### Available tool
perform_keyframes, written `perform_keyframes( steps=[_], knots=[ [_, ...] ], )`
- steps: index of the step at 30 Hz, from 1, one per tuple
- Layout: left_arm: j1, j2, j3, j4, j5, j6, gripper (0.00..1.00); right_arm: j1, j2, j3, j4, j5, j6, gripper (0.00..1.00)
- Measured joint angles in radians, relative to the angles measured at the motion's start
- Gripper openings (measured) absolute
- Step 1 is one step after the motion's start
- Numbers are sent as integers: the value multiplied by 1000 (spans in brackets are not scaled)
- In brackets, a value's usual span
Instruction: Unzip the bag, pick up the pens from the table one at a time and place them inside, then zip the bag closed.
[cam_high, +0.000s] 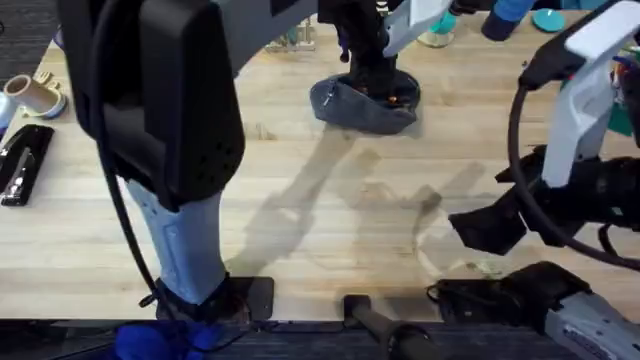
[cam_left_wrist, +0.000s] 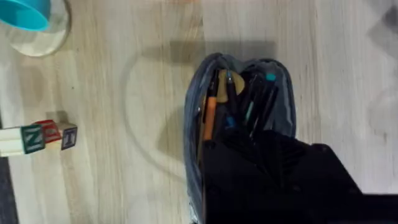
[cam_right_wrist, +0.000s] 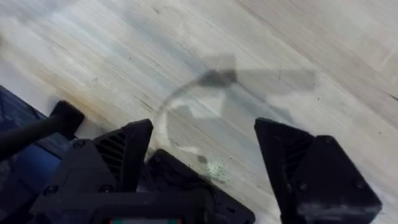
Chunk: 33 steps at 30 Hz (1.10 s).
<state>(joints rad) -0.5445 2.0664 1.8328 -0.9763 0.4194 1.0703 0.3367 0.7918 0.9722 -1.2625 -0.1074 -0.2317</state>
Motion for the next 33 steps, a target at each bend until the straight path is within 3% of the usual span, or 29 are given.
perform_keyframes(
  steps=[11,13,18,19,33],
  knots=[
    [-2,14,0,0,0,0,68,0,0,0,0,0,0,997],
    [-2,14,0,0,-1,1,209,0,0,0,0,0,0,997],
    [-2,14,1,1,-1,1,949,0,0,0,0,0,0,996],
    [-2,14,1,1,-1,3,981,0,0,0,0,0,0,998],
    [-2,14,1,25,0,-1,993,0,0,0,0,0,0,997]
  ],
)
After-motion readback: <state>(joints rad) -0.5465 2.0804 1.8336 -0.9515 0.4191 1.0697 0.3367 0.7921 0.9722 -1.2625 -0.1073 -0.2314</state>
